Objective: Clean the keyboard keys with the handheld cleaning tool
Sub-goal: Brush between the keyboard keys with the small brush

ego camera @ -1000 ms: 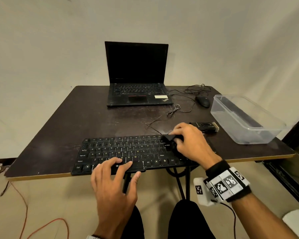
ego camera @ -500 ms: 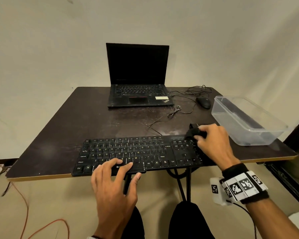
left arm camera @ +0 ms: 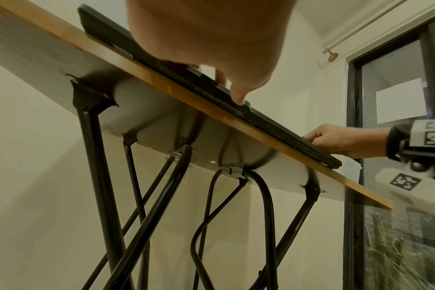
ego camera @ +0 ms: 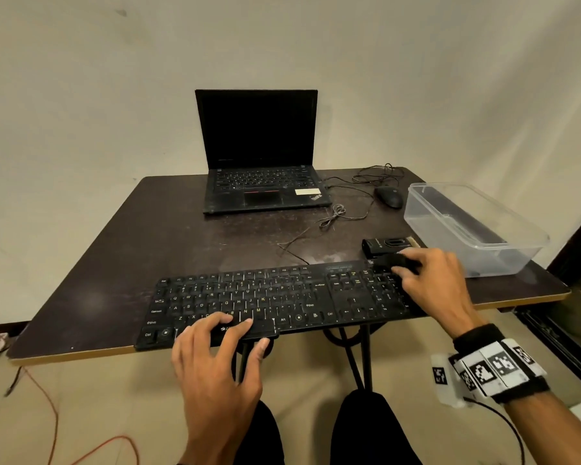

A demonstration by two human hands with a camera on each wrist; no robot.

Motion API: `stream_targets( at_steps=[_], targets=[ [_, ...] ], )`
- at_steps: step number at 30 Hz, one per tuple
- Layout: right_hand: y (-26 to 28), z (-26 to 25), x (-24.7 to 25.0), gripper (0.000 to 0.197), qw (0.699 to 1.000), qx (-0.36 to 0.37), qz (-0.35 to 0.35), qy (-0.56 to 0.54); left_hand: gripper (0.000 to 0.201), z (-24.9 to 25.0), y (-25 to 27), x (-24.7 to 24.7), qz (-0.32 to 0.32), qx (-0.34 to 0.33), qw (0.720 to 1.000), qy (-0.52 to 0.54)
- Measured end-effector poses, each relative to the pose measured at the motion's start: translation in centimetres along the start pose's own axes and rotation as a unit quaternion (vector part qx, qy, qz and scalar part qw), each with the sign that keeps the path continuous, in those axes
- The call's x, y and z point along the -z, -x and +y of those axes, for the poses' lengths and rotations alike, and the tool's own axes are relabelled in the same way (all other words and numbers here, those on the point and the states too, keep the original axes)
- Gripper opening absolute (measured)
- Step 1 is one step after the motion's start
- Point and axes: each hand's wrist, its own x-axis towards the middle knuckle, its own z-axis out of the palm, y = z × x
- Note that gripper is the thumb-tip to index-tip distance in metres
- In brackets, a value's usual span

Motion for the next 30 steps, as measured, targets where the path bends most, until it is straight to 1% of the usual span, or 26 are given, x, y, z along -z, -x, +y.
stream_targets(
  at_steps=[2,3,6,8,11,15,18,19,22,23,26,27,30],
  targets=[
    [0.5,-0.3,-0.3,0.026,1.000,0.022,-0.014,-0.014,0.041,-0.1,-0.1,0.0,0.000,0.001,1.000,0.000],
    [0.5,-0.2,-0.2,0.027,0.999,0.020,-0.021,-0.022,0.041,0.0,-0.1,-0.1,-0.001,0.002,1.000,0.001],
    [0.0,0.2,0.3,0.023,1.000,-0.010,-0.002,-0.018,0.041,-0.1,0.0,-0.1,-0.004,0.001,1.000,0.002],
    [0.4,-0.1,0.0,0.021,1.000,0.001,-0.004,-0.007,0.041,-0.2,0.0,0.0,-0.002,-0.001,1.000,0.002],
    [1.0,-0.5,-0.1,0.024,1.000,0.017,-0.014,-0.021,0.040,-0.1,-0.2,0.0,0.003,-0.006,1.000,0.003],
    [0.9,-0.2,0.5,0.020,1.000,-0.003,-0.006,-0.018,0.038,-0.1,0.0,0.0,0.005,-0.005,1.000,0.002],
    [2.2,-0.8,-0.2,0.026,0.999,0.040,-0.013,-0.029,0.038,-0.1,0.0,0.0,0.008,-0.004,1.000,0.003],
    [2.5,-0.8,-0.2,0.026,0.998,0.041,-0.013,-0.037,0.038,-0.1,0.0,0.0,0.008,-0.003,1.000,0.003],
    [2.7,-0.1,0.5,0.023,0.999,0.000,0.013,-0.044,0.038,-0.2,-0.1,-0.1,0.006,-0.004,1.000,0.003],
    [3.1,0.0,0.6,0.023,0.999,-0.003,0.020,-0.037,0.038,-0.2,0.0,-0.1,0.006,-0.006,1.000,0.004],
    [4.6,-0.5,0.3,0.031,0.999,0.032,0.016,-0.031,0.038,-0.2,0.0,0.0,0.008,-0.003,1.000,0.006],
    [4.9,-0.5,0.3,0.032,0.999,0.034,0.013,-0.036,0.038,-0.2,0.0,0.0,0.008,-0.002,1.000,0.007],
    [4.9,0.0,1.2,0.030,0.998,-0.001,0.042,-0.046,0.039,-0.2,0.0,0.0,0.006,-0.002,1.000,0.006]
  ],
)
